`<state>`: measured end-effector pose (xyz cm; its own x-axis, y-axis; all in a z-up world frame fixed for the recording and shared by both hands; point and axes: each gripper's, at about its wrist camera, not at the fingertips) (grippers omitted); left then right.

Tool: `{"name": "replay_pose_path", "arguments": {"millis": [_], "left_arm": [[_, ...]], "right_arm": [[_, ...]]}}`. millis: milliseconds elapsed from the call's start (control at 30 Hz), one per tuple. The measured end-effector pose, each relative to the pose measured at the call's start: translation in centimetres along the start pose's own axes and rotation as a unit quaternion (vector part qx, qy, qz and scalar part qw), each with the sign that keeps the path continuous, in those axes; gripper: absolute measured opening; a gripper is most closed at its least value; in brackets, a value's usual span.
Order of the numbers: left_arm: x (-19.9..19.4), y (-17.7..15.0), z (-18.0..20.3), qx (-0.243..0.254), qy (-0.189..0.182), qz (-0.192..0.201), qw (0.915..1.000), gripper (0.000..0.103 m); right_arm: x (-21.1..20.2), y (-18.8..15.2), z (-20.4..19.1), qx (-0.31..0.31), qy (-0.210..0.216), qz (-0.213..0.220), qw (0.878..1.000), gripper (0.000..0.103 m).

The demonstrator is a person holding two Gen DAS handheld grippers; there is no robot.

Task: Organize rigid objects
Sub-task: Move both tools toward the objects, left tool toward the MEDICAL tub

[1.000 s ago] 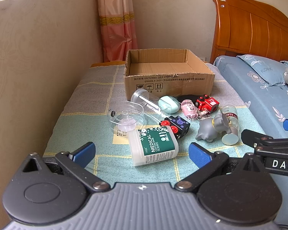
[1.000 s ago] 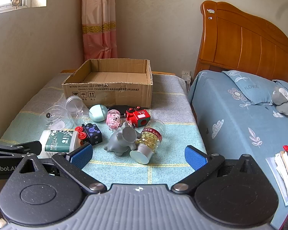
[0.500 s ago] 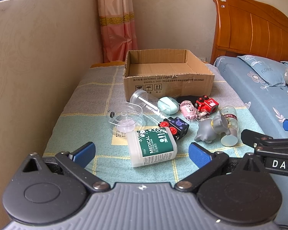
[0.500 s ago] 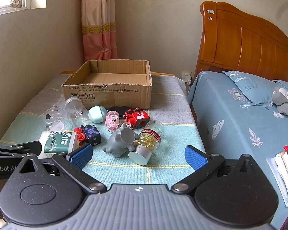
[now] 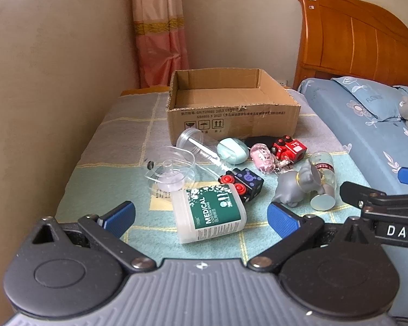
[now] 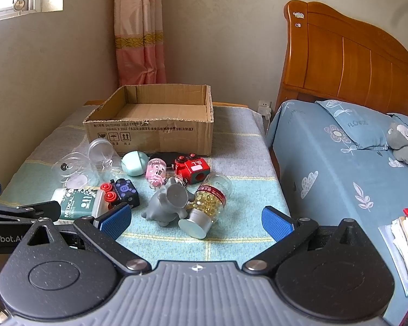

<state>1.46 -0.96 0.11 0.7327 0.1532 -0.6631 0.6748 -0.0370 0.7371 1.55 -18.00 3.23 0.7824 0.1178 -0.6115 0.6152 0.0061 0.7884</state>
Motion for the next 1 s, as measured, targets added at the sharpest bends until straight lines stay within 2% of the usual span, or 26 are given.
{"name": "replay_pose_path", "arguments": {"millis": [100, 400, 667, 1000], "left_arm": [[0.7, 0.1, 0.2, 0.012, -0.01, -0.003, 0.9999, 0.102], [3.1, 0.7, 0.2, 0.03, -0.009, -0.015, 0.9994, 0.102], [6.2, 1.7, 1.6, 0.078, -0.038, -0.02, 0.996, 0.102], [10.0, 0.6, 3.2, 0.109, -0.025, -0.034, 0.9931, 0.102]], "right_arm": [[0.2, 0.2, 0.3, -0.001, 0.011, 0.006, 1.0, 0.103], [1.6, 0.4, 1.3, -0.016, 0.028, 0.01, 0.999, 0.103], [3.1, 0.0, 2.9, -0.019, 0.046, 0.004, 0.999, 0.103], [4.6, -1.2, 4.2, -0.036, 0.063, -0.006, 0.997, 0.103]]}}
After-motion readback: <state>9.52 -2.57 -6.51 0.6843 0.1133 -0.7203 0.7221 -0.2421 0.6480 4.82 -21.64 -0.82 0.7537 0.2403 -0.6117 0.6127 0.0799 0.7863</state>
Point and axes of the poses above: each gripper's, at about its wrist camera, not at the fingertips, and x roughly the way its jaws point, z to its right, y to its top, and after that the axes turned 10 degrees about y, right-handed
